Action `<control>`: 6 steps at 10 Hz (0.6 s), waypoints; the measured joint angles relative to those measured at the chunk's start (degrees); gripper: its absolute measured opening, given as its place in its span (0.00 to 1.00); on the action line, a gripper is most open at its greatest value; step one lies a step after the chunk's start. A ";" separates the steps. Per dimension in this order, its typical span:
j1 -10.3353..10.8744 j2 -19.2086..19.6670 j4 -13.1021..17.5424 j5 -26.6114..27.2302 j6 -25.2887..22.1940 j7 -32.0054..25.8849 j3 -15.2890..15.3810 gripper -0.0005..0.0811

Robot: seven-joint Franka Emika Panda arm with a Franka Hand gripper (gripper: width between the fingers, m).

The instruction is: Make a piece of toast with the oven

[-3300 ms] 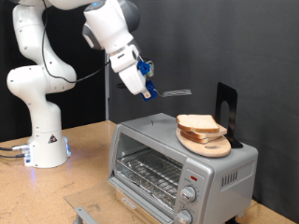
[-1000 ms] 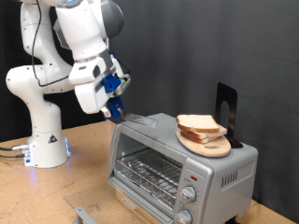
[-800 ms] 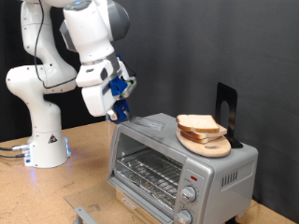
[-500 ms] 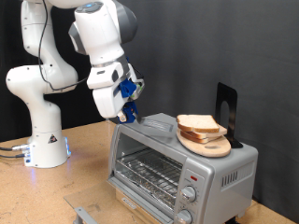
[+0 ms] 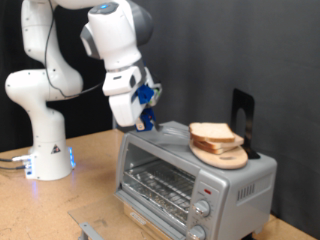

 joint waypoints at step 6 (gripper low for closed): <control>0.35 -1.38 0.34 2.74 -0.56 -2.21 0.04 0.49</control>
